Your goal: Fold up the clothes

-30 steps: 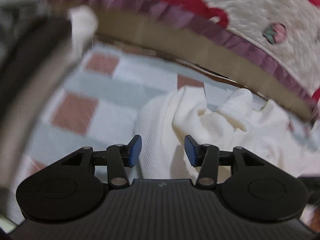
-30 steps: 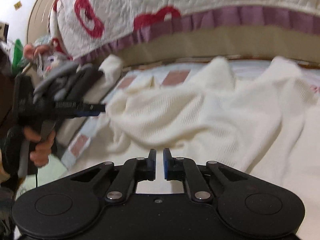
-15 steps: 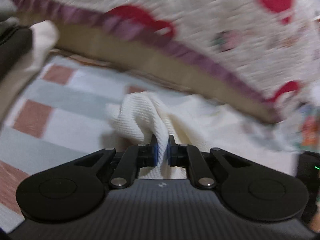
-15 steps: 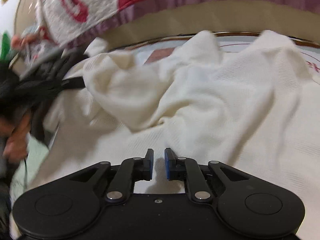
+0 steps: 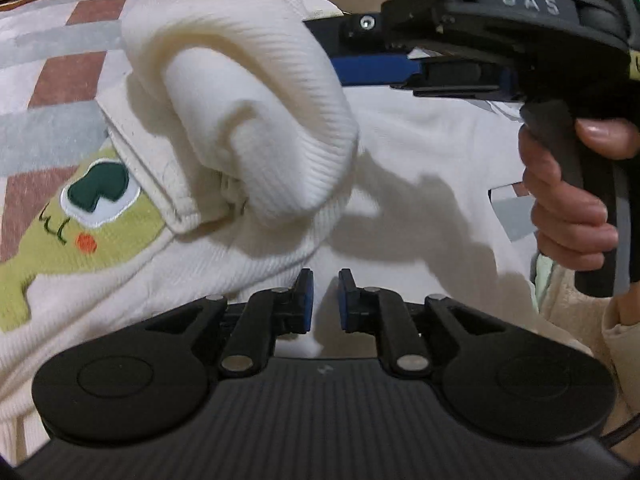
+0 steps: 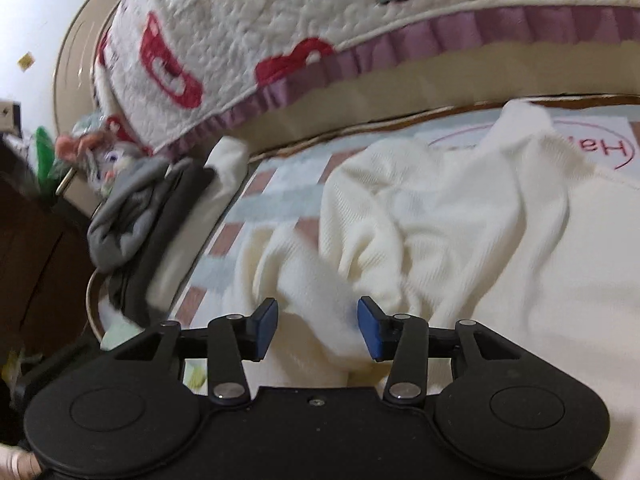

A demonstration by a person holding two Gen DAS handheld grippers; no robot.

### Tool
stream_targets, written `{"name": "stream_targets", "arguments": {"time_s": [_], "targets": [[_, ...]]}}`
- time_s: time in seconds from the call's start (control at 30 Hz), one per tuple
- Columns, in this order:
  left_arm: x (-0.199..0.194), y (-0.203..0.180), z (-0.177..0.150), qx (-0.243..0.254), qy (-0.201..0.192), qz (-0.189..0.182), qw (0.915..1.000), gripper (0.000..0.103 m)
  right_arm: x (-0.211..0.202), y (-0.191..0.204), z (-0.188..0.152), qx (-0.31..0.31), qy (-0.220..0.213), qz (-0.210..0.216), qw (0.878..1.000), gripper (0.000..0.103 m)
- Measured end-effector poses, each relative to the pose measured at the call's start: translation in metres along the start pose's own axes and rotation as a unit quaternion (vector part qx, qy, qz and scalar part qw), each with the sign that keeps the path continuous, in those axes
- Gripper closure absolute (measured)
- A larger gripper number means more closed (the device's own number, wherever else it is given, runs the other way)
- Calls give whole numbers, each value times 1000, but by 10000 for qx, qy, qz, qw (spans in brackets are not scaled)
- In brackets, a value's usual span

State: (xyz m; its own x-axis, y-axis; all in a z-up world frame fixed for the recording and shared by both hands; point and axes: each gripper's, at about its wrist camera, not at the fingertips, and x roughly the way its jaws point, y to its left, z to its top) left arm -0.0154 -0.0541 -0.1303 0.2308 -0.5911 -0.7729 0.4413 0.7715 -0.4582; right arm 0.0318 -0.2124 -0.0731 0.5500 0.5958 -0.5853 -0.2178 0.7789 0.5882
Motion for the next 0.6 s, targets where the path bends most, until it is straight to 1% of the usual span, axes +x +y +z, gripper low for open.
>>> {"name": "stream_targets", "arguments": {"time_s": [0.1,0.13,0.17,0.3,0.47,0.5,0.53,0.57,0.6], "targets": [[-1,1,-1,-78,-29,-13,10000,91,1,10,-1,-247,-86,169,9995,47],[-1,2,-1,-106,-38,-17,9999,91,2,15,-2,-384,-100,240,9989,42],[-1,2,-1,-133,-48,-20,9999,91,2,20,-3,-526,-118,253,9982,40],[-1,4,-1,-243,-86,-32,9997,91,0,39,-8,-1107,-198,144,9935,40],[-2,4,-2,-327,-155,-52,9993,91,5,50,-14,-1754,-272,216,9839,38],[-4,4,-3,-319,-178,-58,9993,91,9,47,-17,-1786,-254,210,9834,41],[-5,4,-4,-310,-202,-65,9993,91,8,45,-19,-1812,-349,133,9827,90],[-6,3,-5,-302,-225,-71,9993,91,4,43,-21,-1834,-520,7,9817,100],[-7,3,-7,-276,-239,-52,9993,91,-5,41,-21,-1761,-658,-110,9821,99]]}}
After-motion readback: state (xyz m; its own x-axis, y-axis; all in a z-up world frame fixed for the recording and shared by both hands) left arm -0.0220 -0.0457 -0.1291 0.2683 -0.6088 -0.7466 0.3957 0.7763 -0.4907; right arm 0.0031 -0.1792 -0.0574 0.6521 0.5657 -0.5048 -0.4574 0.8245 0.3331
